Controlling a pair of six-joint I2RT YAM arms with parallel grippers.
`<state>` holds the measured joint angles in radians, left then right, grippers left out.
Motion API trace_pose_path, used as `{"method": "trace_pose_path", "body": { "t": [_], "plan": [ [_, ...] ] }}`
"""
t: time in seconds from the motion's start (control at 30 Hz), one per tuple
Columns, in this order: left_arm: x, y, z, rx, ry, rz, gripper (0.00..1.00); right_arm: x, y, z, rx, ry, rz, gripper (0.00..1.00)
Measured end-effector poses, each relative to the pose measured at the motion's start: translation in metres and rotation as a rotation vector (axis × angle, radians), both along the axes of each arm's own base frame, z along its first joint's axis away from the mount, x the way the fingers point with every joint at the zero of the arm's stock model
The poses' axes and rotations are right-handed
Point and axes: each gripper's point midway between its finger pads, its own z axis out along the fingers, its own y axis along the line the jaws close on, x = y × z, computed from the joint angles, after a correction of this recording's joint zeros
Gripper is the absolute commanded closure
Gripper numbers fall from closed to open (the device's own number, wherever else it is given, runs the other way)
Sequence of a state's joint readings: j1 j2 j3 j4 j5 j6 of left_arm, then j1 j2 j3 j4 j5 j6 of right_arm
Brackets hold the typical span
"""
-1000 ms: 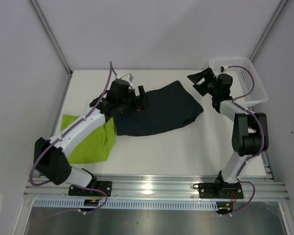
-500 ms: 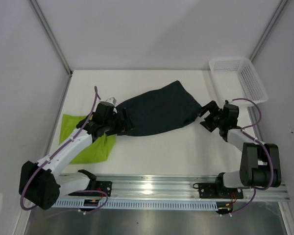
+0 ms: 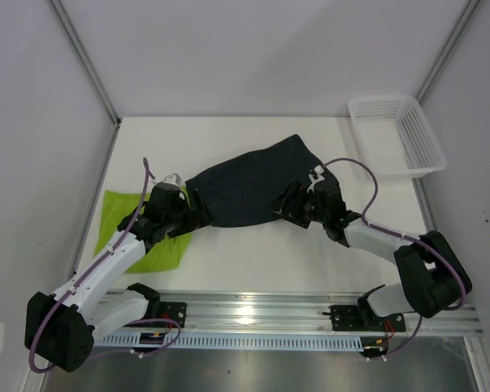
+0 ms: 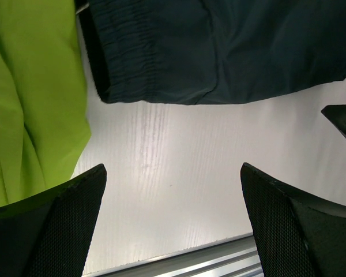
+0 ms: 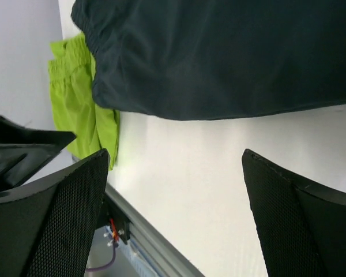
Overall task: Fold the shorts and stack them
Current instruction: Fold the shorts
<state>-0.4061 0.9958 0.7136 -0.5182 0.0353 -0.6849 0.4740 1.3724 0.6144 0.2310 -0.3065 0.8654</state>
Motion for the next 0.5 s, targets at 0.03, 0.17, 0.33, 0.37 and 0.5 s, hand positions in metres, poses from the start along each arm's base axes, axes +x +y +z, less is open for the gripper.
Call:
{"method": "trace_pose_path", "body": {
  "t": [0.03, 0.17, 0.33, 0.37, 0.5],
  "plan": [
    [-0.003, 0.003, -0.008, 0.001, 0.020, 0.013, 0.01, -0.001, 0.009, -0.003, 0.011, 0.008, 0.012, 0.02],
    [-0.011, 0.006, -0.022, -0.007, 0.053, 0.033, 0.01, -0.009, 0.047, -0.027, 0.035, 0.090, 0.061, 0.00],
    [-0.011, 0.009, -0.022, -0.034, 0.041, 0.056, 0.01, -0.025, 0.088, -0.054, 0.087, 0.207, 0.062, 0.01],
    [-0.010, 0.010, -0.020, -0.037, 0.034, 0.061, 0.01, -0.025, 0.094, -0.054, 0.106, 0.213, 0.056, 0.01],
    [-0.006, 0.016, -0.015, -0.044, 0.013, 0.086, 0.01, -0.028, 0.121, -0.052, 0.182, 0.240, -0.016, 0.01]
  ]
}}
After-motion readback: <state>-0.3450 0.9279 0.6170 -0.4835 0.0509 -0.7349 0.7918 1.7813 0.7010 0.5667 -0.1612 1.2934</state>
